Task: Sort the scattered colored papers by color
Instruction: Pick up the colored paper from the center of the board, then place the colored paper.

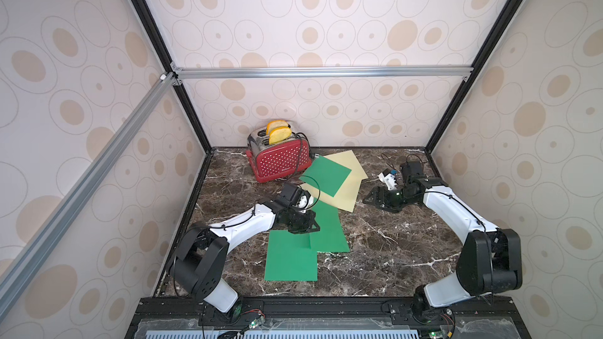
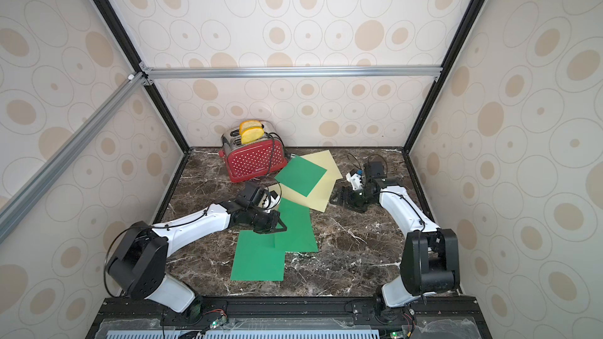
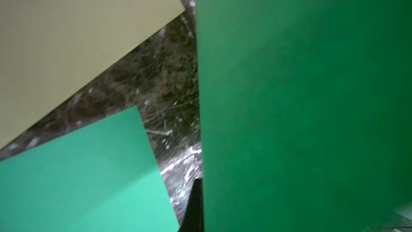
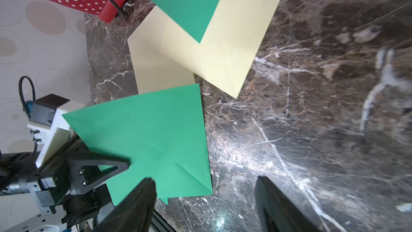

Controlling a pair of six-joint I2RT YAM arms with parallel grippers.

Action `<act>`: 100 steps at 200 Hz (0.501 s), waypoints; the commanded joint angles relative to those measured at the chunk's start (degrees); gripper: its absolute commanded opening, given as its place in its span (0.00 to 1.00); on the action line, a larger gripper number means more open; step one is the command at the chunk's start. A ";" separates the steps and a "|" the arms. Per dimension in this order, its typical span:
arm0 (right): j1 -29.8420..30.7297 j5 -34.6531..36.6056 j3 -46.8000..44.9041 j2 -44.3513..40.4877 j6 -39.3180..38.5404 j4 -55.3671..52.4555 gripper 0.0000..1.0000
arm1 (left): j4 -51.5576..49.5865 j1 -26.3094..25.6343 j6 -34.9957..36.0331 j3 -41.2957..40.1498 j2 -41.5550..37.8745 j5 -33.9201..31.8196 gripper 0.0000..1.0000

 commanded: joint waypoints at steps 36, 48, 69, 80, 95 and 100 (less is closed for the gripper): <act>10.33 -2.51 -8.42 -5.43 10.40 13.20 0.76 | -15.74 -0.26 4.02 -5.24 -8.74 -4.49 0.00; 11.87 -2.21 -8.98 -5.02 10.82 14.15 0.76 | -17.84 -0.19 4.61 -5.64 -9.30 -4.85 0.00; 15.11 -1.22 -9.85 -4.24 11.94 16.05 0.76 | -23.24 -0.21 7.39 -5.03 -9.20 -6.07 0.00; 16.64 -0.81 -10.65 -4.01 13.14 18.16 0.76 | -25.77 -0.24 8.66 -4.50 -8.93 -6.83 0.00; 18.53 -0.30 -11.01 -3.22 14.45 20.26 0.76 | -28.38 -0.20 9.98 -3.86 -8.91 -8.53 0.00; 19.17 -0.19 -11.10 -2.96 14.58 20.72 0.76 | -28.85 -0.19 10.28 -3.68 -8.90 -9.06 0.00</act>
